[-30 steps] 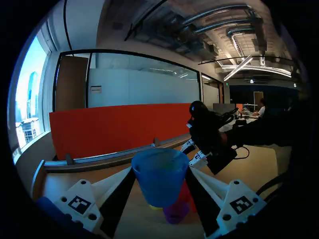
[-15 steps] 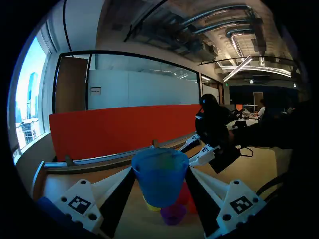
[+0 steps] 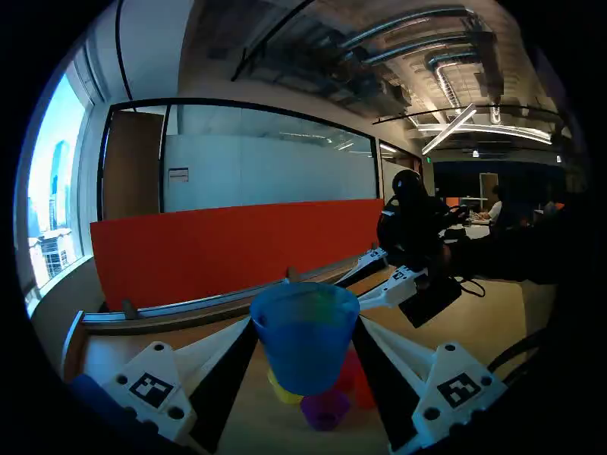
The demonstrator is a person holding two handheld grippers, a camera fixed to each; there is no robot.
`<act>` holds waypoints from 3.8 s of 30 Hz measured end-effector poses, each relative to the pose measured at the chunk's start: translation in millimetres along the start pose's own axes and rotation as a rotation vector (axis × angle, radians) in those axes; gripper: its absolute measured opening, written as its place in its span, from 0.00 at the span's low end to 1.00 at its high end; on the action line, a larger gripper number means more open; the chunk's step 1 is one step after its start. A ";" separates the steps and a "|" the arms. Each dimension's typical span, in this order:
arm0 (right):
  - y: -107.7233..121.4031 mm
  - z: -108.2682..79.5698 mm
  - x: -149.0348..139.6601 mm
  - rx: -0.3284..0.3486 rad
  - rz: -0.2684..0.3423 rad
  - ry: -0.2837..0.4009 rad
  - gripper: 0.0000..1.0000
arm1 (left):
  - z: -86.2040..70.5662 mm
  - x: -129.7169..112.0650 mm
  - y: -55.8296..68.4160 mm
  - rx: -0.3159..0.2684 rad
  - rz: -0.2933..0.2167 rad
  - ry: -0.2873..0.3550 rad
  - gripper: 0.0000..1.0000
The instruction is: Pour water
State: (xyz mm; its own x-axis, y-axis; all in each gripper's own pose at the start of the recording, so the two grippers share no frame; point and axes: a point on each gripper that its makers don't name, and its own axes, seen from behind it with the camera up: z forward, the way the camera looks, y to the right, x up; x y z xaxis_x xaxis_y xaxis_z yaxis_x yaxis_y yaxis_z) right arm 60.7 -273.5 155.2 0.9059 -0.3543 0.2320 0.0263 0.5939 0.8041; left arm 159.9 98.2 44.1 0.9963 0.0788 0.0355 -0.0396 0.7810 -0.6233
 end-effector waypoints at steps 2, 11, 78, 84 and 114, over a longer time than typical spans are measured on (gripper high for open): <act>-2.4 -2.3 2.5 0.003 -0.002 0.014 0.95 | 0.2 1.1 0.7 -0.001 0.000 0.000 0.84; -8.7 -11.7 12.8 0.002 -0.010 0.070 0.95 | -0.1 5.5 5.9 -0.004 0.003 0.004 0.84; -23.4 -36.3 59.0 0.011 0.024 0.341 0.96 | 4.5 12.7 8.1 -0.004 -0.006 0.026 0.84; -23.8 -38.8 63.5 0.014 0.028 0.359 0.96 | 4.3 13.6 7.2 -0.003 -0.007 0.026 0.84; -43.7 -47.6 64.2 0.065 -0.015 0.345 0.95 | 5.2 11.9 11.7 -0.015 -0.009 0.020 0.84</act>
State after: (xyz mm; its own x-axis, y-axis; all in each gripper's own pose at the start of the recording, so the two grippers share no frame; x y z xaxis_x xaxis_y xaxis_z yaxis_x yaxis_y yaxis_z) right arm 137.8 -287.8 108.9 0.9954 -0.0908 0.0304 0.0235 0.5390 0.8420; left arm 170.9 111.5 41.4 0.9979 0.0592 0.0254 -0.0296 0.7720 -0.6350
